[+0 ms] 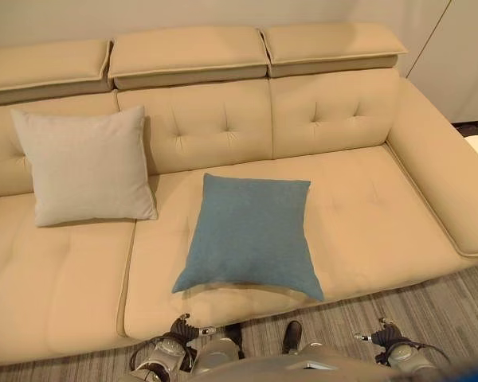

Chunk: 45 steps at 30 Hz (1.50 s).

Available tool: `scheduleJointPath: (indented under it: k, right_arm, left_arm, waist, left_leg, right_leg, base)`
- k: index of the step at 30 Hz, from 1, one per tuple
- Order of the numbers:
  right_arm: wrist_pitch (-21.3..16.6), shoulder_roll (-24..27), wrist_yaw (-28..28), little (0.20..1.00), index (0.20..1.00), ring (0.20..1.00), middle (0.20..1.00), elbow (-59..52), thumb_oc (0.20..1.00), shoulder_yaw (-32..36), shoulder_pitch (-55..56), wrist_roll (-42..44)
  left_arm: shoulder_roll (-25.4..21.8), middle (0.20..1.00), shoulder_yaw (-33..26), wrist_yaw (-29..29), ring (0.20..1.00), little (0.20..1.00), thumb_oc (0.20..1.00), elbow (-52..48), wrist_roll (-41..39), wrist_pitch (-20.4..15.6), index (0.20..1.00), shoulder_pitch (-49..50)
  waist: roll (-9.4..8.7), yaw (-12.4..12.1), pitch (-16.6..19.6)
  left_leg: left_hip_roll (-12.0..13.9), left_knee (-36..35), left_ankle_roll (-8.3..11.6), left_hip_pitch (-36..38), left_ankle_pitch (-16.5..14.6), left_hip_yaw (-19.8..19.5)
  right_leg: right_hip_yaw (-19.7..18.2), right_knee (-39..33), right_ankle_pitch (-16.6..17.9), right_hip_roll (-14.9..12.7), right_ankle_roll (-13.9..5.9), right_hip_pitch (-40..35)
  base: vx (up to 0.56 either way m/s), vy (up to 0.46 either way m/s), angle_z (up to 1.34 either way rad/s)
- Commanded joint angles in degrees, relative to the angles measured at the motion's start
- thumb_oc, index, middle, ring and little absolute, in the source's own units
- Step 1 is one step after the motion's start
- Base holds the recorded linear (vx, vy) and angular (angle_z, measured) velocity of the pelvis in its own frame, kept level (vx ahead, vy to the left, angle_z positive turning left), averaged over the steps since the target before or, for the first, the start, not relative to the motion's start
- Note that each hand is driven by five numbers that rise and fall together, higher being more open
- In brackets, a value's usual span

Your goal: Pick up all the scattered cushions and arrange them neatly on the sofa.

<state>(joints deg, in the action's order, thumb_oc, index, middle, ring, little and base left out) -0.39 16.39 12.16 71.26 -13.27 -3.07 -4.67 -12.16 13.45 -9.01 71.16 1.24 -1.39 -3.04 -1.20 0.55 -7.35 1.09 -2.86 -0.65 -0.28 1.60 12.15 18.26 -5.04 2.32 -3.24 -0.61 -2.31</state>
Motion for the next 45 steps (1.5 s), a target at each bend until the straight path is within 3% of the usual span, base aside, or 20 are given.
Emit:
scheduleJointPath:
  k: [1, 4, 8, 9, 10, 11, 22, 29, 37, 45]
  right_arm:
    - [-0.06, 0.85, 0.37, 1.0, 1.0, 1.0, 1.0, 0.78, 1.0, -0.27, -2.29, 0.37]
    - [-0.02, 0.82, 0.18, 1.0, 1.0, 1.0, 1.0, 0.43, 1.0, -0.38, -2.69, -0.23]
    - [0.04, 0.54, 0.25, 1.0, 1.0, 1.0, 1.0, 0.08, 1.0, -0.5, -3.81, -0.58]
    - [-0.02, 0.52, 0.3, 1.0, 1.0, 1.0, 1.0, 0.1, 1.0, -0.33, -3.91, -0.44]
    - [-0.05, 0.99, 0.54, 1.0, 1.0, 1.0, 1.0, 0.64, 1.0, 0.14, -3.39, 0.09]
    - [-0.25, 1.4, 0.69, 1.0, 1.0, 1.0, 1.0, 0.6, 1.0, 0.62, -3.41, 0.34]
    - [-2.48, 4.11, 2.53, 1.0, 1.0, 1.0, 1.0, -4.77, 1.0, 4.48, -3.03, 3.92]
    - [-3.67, 6.07, 3.84, 1.0, 1.0, 1.0, 1.0, -14.22, 1.0, 6.81, -3.35, 6.33]
    - [-5.01, 5.12, 5.31, 1.0, 1.0, 1.0, 1.0, -21.9, 1.0, 7.14, -5.58, 10.84]
    - [-6.4, 2.09, 7.99, 1.0, 1.0, 1.0, 1.0, -27.09, 1.0, 3.93, -12.05, 15.88]
  left_arm:
    - [-0.63, 1.0, 0.84, 0.12, 1.0, 1.0, 1.0, 2.22, 1.51, -0.3, 1.0, -0.96]
    - [-0.86, 1.0, 0.21, -0.01, 1.0, 1.0, 1.0, 2.08, 1.15, -0.33, 1.0, -0.78]
    - [-1.68, 1.0, -0.55, -0.51, 1.0, 1.0, 1.0, 2.28, 0.53, -0.39, 1.0, -0.87]
    - [-1.86, 1.0, -0.63, -0.71, 1.0, 1.0, 1.0, 2.27, 0.43, -0.59, 1.0, -0.97]
    - [-2.55, 1.0, -1.46, -1.22, 1.0, 1.0, 1.0, 2.32, -0.5, -0.99, 1.0, -0.95]
    - [-2.86, 1.0, -2.38, -1.47, 1.0, 1.0, 1.0, 2.54, -0.94, -0.99, 1.0, -0.67]
    - [-6.46, 1.0, -9.84, -4.89, 1.0, 1.0, 1.0, -0.22, -6.25, -2.06, 1.0, -0.31]
    - [-8.14, 1.0, -12.44, -6.62, 1.0, 1.0, 1.0, -12.36, -11.79, -4.25, 1.0, -0.82]
    - [-6.32, 1.0, -10.07, -7.72, 1.0, 1.0, 1.0, -21.98, -15.25, -5.73, 1.0, -3.04]
    - [-3.64, 1.0, -3.66, -10.03, 1.0, 1.0, 1.0, -29.34, -17.12, -6.98, 1.0, -9.72]
  waist:
    - [-1.54, -0.73, 2.11]
    - [-1.24, -1.28, 2.08]
    - [-0.3, -1.38, 0.35]
    - [-0.26, -1.12, 0.22]
    - [-0.93, -1.15, 0.7]
    - [-0.99, -1.35, 1.49]
    - [-0.92, -0.97, 3.18]
    - [-0.9, -0.64, 3.1]
    - [-0.9, -0.25, 2.01]
    - [-0.63, 0.19, -1.41]
  left_leg:
    - [-1.34, 2.44, 1.74, -1.88, -2.82, -3.56]
    - [-1.86, 1.48, 1.04, -1.0, -3.04, -4.11]
    - [-2.0, 1.02, -0.15, 0.18, -3.37, -4.79]
    - [-2.13, 0.69, -0.01, 0.52, -3.35, -5.28]
    - [-2.87, 1.28, 0.71, 0.23, -3.33, -6.38]
    - [-2.79, 0.89, 1.15, 0.44, -3.19, -6.76]
    - [-1.99, -1.56, 2.42, 3.63, -2.83, -7.64]
    - [-1.64, -2.14, 2.77, 4.29, -3.14, -7.36]
    - [-1.41, -2.14, 2.98, 3.25, -3.32, -6.9]
    - [-1.11, -2.14, 3.26, -3.08, -1.74, -7.35]
  right_leg:
    - [-5.13, 4.07, -4.64, -1.45, -5.89, 0.31]
    - [-5.37, 8.77, -5.62, -2.27, -6.38, 1.74]
    - [-6.83, 21.02, -4.89, -3.74, -8.65, 8.01]
    - [-8.36, 20.43, -4.96, -3.11, -8.4, 8.6]
    - [-9.93, 11.35, -4.62, -2.33, -7.27, 5.73]
    - [-9.98, 9.33, -4.52, -1.79, -7.06, 4.26]
    - [-7.82, 3.2, -3.95, -0.96, -6.39, -1.47]
    - [-7.84, 1.36, -3.56, -0.74, -6.53, -2.51]
    - [-7.85, 0.47, -2.91, -0.84, -6.77, -1.6]
    - [-8.66, 0.2, -1.13, -0.69, -6.71, 5.14]
  base:
    - [0.07, 0.097, 0.12]
    - [0.05, 0.1, 0.03]
    - [0.01, 0.072, -0.07]
    - [0.11, -0.11, 0.19]
    - [0.15, -0.167, 0.34]
    - [0.17, -0.18, 0.36]
    - [0.08, -0.037, 0.14]
    - [0.05, 0.002, -0.01]
    - [0.0, 0.004, 0.0]
    - [-0.09, 0.005, -0.01]
